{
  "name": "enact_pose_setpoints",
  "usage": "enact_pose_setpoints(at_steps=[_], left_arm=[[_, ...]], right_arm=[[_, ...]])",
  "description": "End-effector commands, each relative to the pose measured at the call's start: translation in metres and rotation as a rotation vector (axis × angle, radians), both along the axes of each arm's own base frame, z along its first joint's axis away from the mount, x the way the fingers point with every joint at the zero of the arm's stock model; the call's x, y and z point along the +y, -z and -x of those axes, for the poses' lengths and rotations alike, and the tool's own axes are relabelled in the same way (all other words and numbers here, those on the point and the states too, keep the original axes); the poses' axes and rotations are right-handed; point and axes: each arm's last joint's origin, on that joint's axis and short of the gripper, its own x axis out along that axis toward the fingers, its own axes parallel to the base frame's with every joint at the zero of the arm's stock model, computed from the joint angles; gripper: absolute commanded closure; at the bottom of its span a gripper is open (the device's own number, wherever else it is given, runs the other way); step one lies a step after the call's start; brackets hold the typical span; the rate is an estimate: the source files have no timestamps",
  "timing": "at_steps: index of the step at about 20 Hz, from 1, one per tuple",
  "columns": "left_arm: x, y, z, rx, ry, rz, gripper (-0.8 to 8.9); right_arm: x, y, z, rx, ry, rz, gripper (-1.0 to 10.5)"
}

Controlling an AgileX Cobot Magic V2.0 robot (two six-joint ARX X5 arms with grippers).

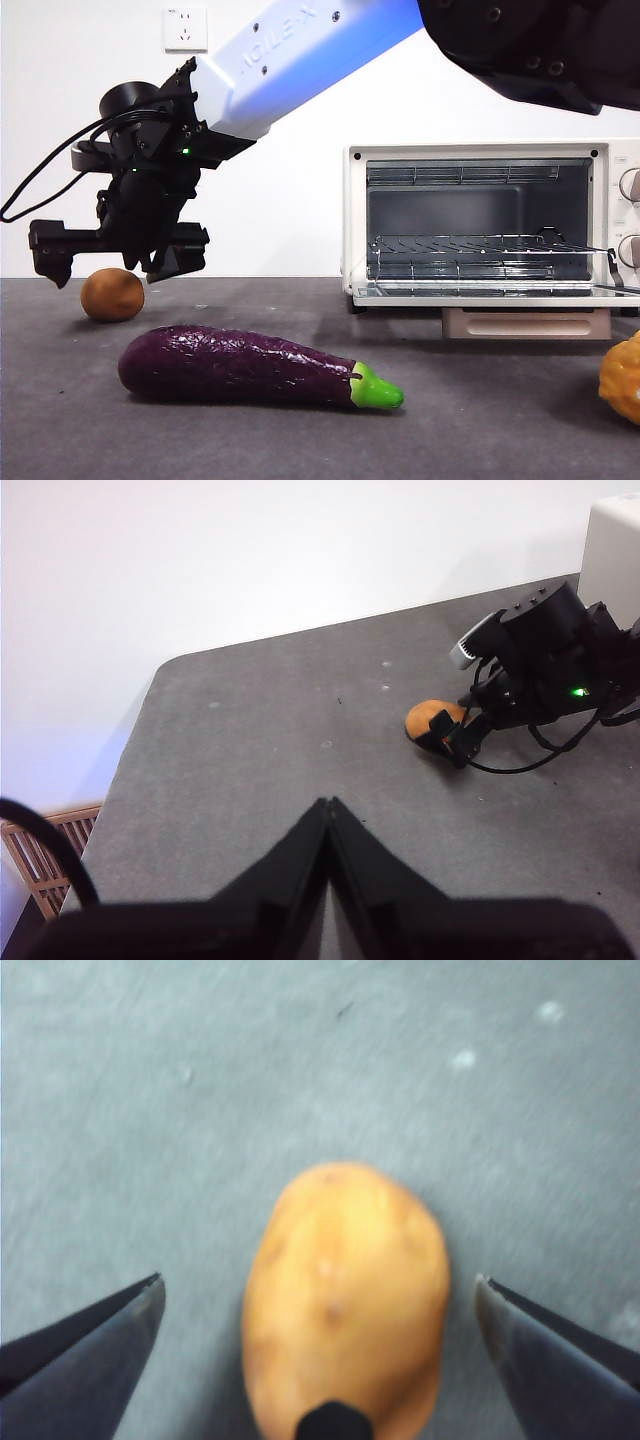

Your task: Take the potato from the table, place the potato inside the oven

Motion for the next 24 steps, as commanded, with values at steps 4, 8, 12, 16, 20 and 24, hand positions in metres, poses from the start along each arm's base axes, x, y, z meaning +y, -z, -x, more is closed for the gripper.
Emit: enact_pose_setpoints(at_steps=[4, 8, 12, 16, 20, 24], left_arm=[[0.000, 0.001, 0.000, -0.002, -0.002, 0.016, 8.19], [-0.001, 0.001, 0.000, 0.005, 0.020, 0.029, 8.19], [-0.002, 0.002, 0.000, 0.015, 0.050, 0.055, 8.19], [-0.003, 0.002, 0.000, 0.026, 0.082, 0.084, 8.19], [-0.004, 0.002, 0.000, 0.035, 0.108, 0.099, 8.19], [-0.004, 0.002, 0.001, 0.044, 0.131, 0.120, 8.19]], right_arm=[[0.001, 0.017, 0.000, 0.033, 0.022, 0.008, 4.2], [0.000, 0.021, 0.001, 0.064, 0.033, 0.033, 4.3], [-0.001, 0.021, 0.002, 0.070, 0.045, 0.032, 5.9], [-0.003, 0.023, 0.002, 0.100, 0.063, 0.041, 7.7], [-0.005, 0.026, 0.003, 0.138, 0.081, 0.055, 8.3], [-0.007, 0.017, 0.004, 0.168, 0.093, 0.062, 8.3]])
